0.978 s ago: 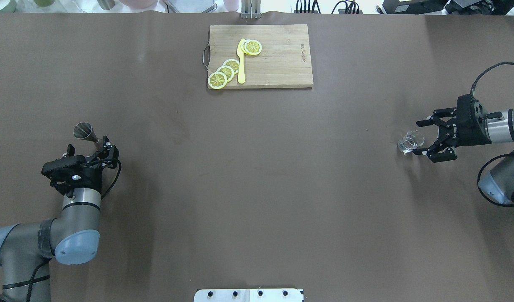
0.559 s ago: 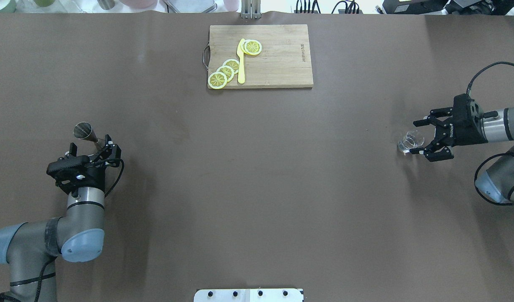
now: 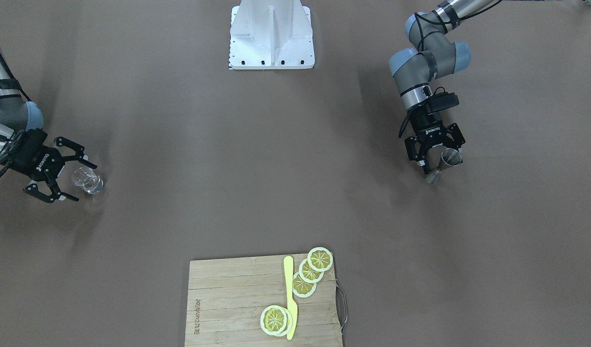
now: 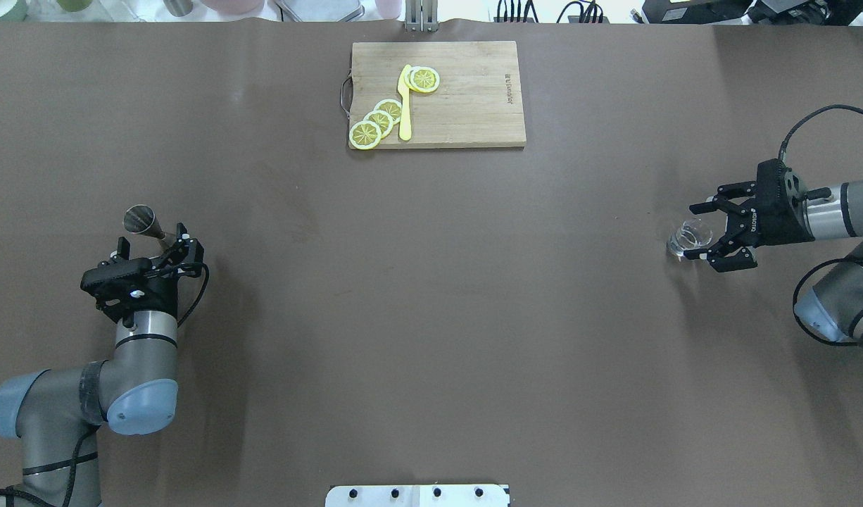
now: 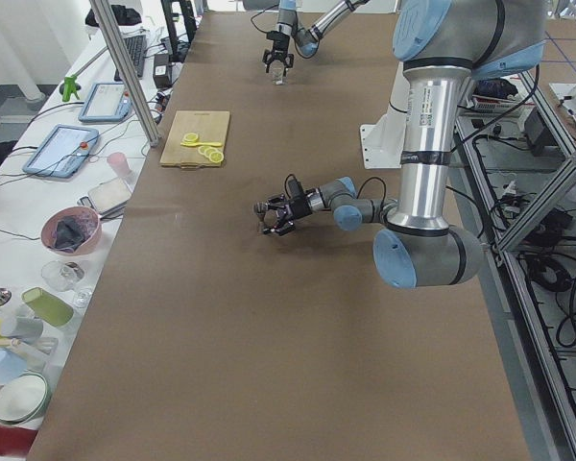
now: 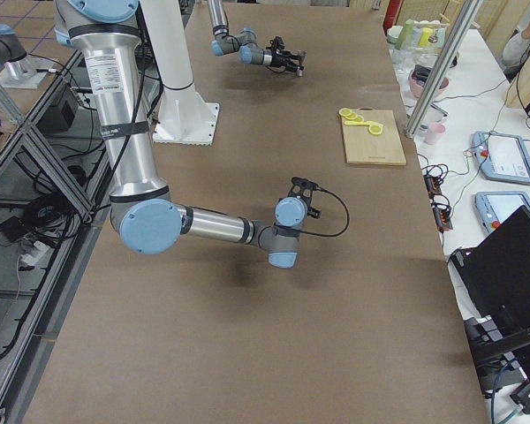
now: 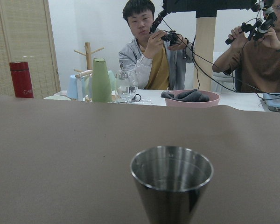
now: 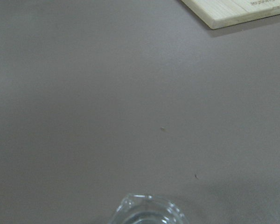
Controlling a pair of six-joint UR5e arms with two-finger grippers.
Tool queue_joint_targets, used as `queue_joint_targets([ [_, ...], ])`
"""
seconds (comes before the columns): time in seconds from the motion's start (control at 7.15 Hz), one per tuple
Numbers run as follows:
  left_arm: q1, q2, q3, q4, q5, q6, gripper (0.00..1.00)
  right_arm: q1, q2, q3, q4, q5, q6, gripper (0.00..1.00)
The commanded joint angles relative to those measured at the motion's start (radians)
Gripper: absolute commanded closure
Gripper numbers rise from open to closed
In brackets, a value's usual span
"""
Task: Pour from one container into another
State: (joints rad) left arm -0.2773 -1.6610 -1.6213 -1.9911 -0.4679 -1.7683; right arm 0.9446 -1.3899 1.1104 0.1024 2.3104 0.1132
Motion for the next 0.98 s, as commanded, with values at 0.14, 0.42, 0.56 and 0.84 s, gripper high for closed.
queue_joint_targets([
  [0.14, -0.003, -0.010, 0.009, -0.003, 0.053, -0.002, 0.03, -0.003, 0.000, 0.000, 0.002, 0.000, -0.001, 0.24],
  [0.42, 0.001, -0.011, 0.024, 0.006, 0.069, -0.047, 0.03, -0.003, 0.000, 0.000, 0.002, -0.002, -0.001, 0.24],
  [0.56, 0.003, -0.013, 0.041, 0.006, 0.075, -0.065, 0.03, -0.003, 0.000, 0.000, 0.002, -0.005, -0.001, 0.26],
  [0.84, 0.007, -0.026, 0.047, 0.009, 0.106, -0.066, 0.03, -0.006, 0.000, 0.000, 0.002, -0.006, -0.001, 0.28],
])
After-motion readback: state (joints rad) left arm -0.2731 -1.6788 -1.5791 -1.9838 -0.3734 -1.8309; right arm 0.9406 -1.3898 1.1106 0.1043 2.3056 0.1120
